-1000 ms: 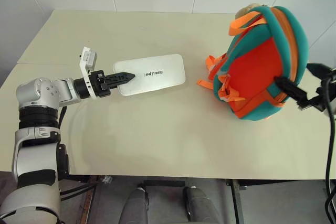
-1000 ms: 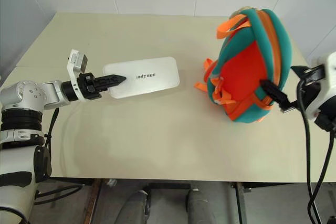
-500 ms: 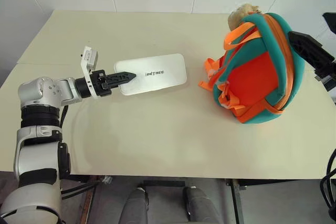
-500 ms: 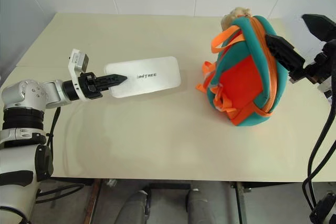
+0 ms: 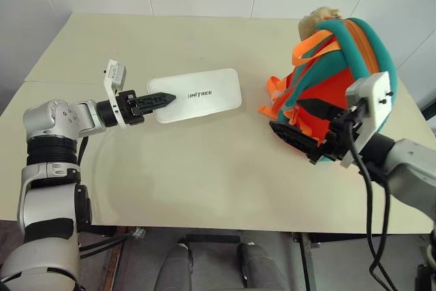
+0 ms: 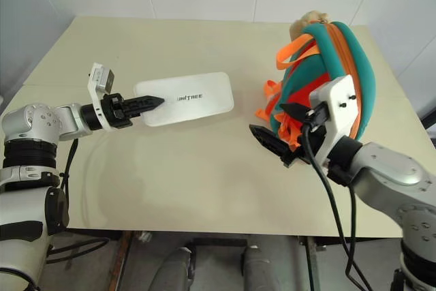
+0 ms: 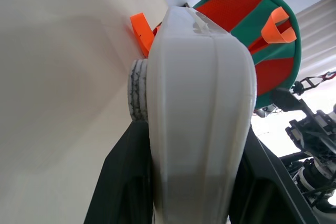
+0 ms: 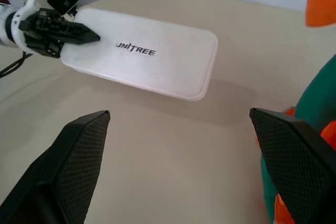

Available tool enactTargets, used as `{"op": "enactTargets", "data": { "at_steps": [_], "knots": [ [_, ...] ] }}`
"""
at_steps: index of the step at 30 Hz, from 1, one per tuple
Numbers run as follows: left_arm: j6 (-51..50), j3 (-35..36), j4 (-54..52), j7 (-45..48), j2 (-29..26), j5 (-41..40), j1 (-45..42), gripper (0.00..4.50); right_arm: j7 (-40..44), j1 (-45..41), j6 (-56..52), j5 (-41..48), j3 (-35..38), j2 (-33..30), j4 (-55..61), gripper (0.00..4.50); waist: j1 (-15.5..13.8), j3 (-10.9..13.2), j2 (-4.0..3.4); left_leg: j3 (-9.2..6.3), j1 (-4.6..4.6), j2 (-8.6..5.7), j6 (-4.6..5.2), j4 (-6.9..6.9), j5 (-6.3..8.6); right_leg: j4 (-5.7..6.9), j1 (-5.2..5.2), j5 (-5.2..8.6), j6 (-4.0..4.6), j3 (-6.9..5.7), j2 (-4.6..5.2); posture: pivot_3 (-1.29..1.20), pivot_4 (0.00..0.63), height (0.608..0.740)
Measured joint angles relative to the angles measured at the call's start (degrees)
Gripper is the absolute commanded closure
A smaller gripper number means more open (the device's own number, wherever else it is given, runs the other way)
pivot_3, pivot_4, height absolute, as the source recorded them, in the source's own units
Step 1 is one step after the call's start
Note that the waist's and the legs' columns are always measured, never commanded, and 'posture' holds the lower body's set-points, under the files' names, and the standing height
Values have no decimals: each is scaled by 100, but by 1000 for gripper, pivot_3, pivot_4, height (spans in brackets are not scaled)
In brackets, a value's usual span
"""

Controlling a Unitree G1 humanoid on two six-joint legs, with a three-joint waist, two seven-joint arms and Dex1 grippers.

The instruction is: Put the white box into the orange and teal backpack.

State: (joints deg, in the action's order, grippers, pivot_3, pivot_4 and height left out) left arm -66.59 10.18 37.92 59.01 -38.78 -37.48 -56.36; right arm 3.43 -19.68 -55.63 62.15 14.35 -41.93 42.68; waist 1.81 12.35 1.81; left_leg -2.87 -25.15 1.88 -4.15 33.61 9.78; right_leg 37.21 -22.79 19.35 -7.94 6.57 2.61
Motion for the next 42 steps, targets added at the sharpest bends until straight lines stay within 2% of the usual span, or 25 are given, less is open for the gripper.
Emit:
{"op": "enactTargets", "data": {
  "at_steps": [4,9,14,18,22,29,33,42],
  "knots": [
    [-4,21,0,-24,-2,1,5,3233,-438,-221,184,-1111,-716,361,-351,0,21,0,0,1,3,0,0,11,0,18,-1,0,1,1,-2,0,150,740],
    [-24,78,-10,-63,-9,0,41,3233,-720,-471,339,-2096,-1145,774,-819,0,1,0,0,0,2,0,1,13,-1,21,-1,1,2,1,-2,0,150,740],
    [-55,122,-108,-122,-9,-1,87,3233,-973,-934,788,-3039,-1378,1404,-1498,0,2,0,0,-1,2,0,1,12,-1,23,-2,1,2,0,-3,0,150,740],
    [-97,240,-168,-203,-2,-8,137,3238,-1260,-1322,1258,-3615,-1357,2151,-2218,0,18,0,0,0,2,0,0,11,-1,26,-3,1,2,0,-3,0,150,740],
    [-153,331,-289,-298,4,-30,244,3238,-1400,-1600,1601,-3875,-1158,2723,-2699,878,16,0,-1,-1,2,0,0,8,-1,27,-5,1,1,-1,-3,0,150,740],
    [-274,602,-571,-486,-12,-73,475,3238,-1279,-1823,1821,-3979,-870,3143,-2939,3219,29,0,-1,-1,4,0,-1,9,-2,32,-5,1,2,-1,-2,0,150,740],
    [-256,747,-576,-573,-91,-73,493,3238,-835,-2044,1765,-3600,-628,3201,-2962,4482,75,0,-1,-2,5,0,-1,8,-2,34,-5,1,2,-1,-3,0,150,740],
    [319,757,-369,-513,-418,20,327,3238,610,-2526,981,-2263,-584,2865,-2672,4500,178,2,-3,0,1,4,-3,-9,-3,36,-24,1,3,1,-5,0,150,740]
  ]
}}
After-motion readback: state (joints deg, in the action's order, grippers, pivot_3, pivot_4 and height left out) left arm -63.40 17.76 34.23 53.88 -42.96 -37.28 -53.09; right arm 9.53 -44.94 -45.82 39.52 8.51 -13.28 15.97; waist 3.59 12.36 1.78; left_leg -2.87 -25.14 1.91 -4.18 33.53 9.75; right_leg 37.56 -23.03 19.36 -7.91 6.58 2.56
